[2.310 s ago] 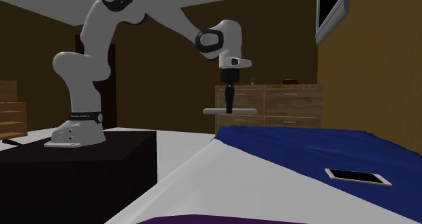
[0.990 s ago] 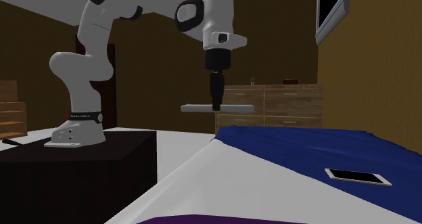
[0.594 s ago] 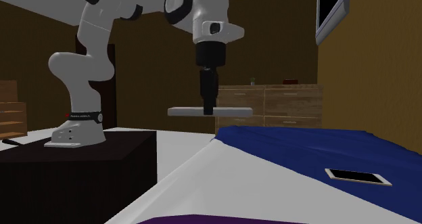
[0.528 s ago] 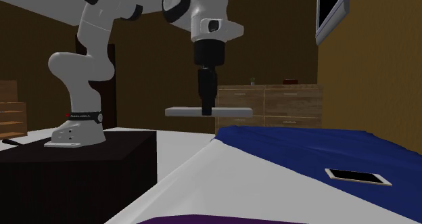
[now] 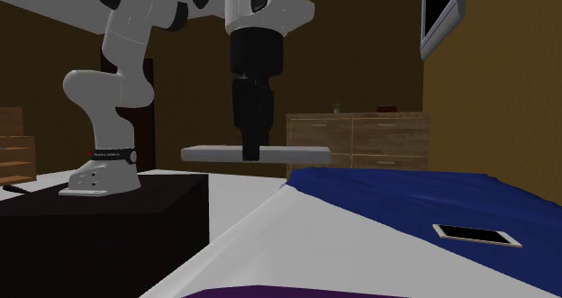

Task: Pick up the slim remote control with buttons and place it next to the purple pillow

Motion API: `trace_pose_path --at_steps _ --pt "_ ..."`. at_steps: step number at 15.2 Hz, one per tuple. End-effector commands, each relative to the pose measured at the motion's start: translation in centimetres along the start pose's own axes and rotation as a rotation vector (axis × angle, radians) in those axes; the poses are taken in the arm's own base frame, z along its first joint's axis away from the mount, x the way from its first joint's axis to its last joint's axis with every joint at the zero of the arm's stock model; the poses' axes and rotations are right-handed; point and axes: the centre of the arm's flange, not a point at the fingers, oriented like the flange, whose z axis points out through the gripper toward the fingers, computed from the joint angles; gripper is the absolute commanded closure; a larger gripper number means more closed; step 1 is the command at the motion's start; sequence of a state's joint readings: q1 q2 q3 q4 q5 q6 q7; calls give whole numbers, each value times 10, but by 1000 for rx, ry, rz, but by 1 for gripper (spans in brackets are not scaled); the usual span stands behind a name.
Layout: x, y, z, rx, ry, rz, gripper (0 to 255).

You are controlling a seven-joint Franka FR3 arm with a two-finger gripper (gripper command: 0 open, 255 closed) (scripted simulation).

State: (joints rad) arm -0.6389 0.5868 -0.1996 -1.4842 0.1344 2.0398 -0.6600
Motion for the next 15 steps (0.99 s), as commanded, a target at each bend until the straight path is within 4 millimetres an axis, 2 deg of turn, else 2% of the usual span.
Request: trace_pose_path --at_steps 1,2,15 --pt "-4 30 -1 0 1 -1 255" --pt "-6 42 -1 0 1 -1 255" --pt "-5 43 67 0 1 -1 255"
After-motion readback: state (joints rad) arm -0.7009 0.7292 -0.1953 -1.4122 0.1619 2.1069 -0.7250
